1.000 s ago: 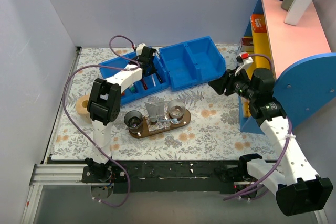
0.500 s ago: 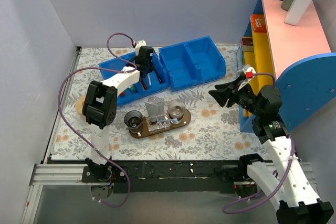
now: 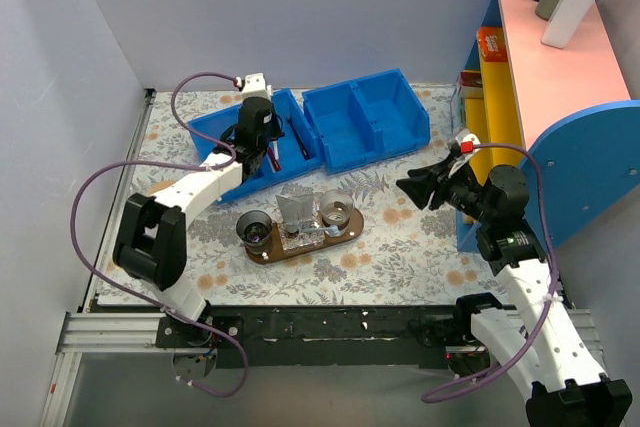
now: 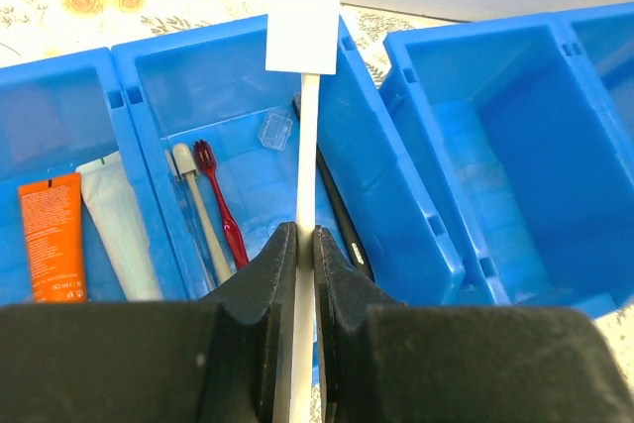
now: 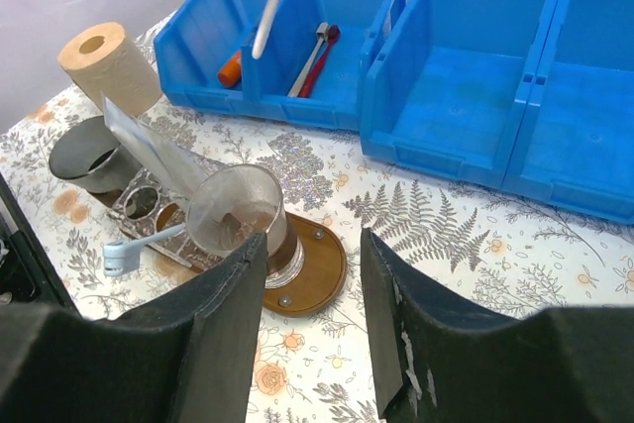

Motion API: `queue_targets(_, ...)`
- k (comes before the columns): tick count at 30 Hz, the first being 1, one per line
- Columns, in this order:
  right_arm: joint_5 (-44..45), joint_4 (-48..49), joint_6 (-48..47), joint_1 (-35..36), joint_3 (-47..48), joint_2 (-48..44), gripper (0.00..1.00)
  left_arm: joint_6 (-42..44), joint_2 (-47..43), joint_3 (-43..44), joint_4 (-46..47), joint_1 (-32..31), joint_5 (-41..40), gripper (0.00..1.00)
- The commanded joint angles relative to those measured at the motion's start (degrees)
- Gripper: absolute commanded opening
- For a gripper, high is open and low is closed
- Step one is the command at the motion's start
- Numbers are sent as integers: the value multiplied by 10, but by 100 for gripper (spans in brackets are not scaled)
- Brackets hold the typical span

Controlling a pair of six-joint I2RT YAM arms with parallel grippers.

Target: Prepare toiletry sets of a toothbrush and toothpaste on the tray

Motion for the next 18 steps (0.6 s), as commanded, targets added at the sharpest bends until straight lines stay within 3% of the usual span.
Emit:
queue_targets(1,2,10,-1,-3,20,21,50,28,-88,-52,83,0,21,0)
queue_targets(10,8,4,12,23,81,79,50,54,-228,-94,130,-3,74,0)
queue_targets(14,43,4,16,89,114,108,52,87,-295,-142,149,-20,172,0)
queue_targets(18,72,-3,21,144,175,149,53,105,-355,-202,164,-40,212,0)
